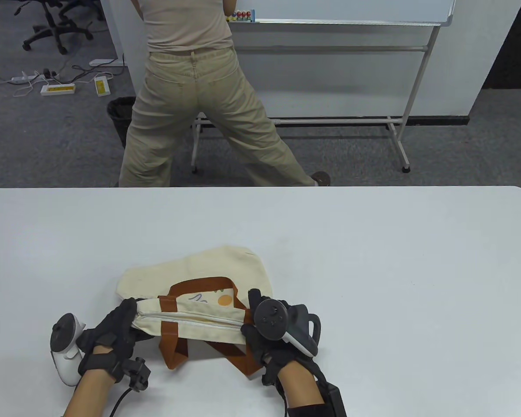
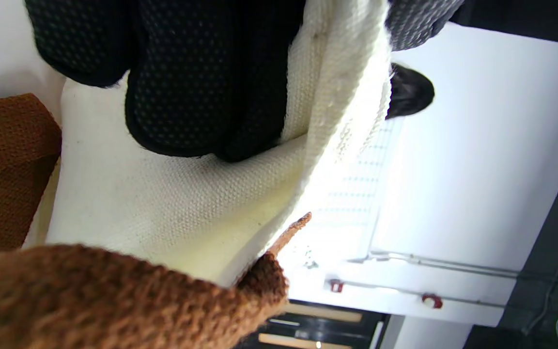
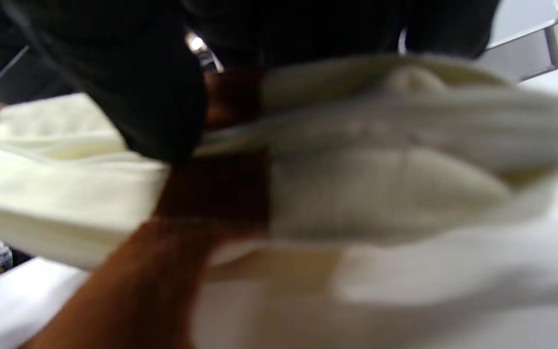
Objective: Unzip the canvas bag
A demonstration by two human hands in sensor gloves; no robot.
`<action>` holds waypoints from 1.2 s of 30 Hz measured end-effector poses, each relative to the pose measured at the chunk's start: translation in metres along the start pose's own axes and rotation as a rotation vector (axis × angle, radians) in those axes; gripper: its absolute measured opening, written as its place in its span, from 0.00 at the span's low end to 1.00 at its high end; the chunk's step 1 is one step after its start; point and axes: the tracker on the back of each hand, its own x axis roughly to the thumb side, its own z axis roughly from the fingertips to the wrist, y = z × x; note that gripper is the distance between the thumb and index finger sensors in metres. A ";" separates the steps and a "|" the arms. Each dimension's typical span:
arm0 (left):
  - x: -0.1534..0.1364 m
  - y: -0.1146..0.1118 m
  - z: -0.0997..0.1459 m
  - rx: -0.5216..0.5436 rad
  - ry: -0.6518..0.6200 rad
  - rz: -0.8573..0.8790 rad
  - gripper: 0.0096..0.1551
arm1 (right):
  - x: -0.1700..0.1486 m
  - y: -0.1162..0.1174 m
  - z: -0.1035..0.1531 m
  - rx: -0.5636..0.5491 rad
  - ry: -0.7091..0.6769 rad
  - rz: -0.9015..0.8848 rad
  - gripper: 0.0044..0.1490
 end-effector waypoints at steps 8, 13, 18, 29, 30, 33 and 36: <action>0.010 -0.001 0.002 0.037 -0.063 -0.139 0.27 | -0.005 -0.007 -0.001 -0.141 0.087 -0.053 0.29; 0.019 -0.002 0.004 0.069 -0.123 -0.304 0.27 | -0.015 -0.019 0.010 -0.345 0.178 -0.235 0.29; 0.022 -0.004 0.004 0.096 -0.153 -0.445 0.26 | -0.021 -0.022 0.018 -0.489 0.225 -0.470 0.28; 0.016 -0.017 0.002 0.052 -0.182 -0.860 0.26 | -0.018 -0.010 0.018 -0.626 0.125 -0.637 0.29; 0.015 -0.018 0.002 0.056 -0.182 -0.910 0.27 | -0.019 -0.007 0.017 -0.608 0.095 -0.613 0.29; 0.011 -0.020 -0.002 0.047 -0.176 -1.071 0.27 | -0.024 0.001 0.012 -0.542 0.049 -0.493 0.30; 0.006 -0.023 -0.004 0.035 -0.160 -1.204 0.26 | -0.028 0.008 0.008 -0.458 0.035 -0.403 0.30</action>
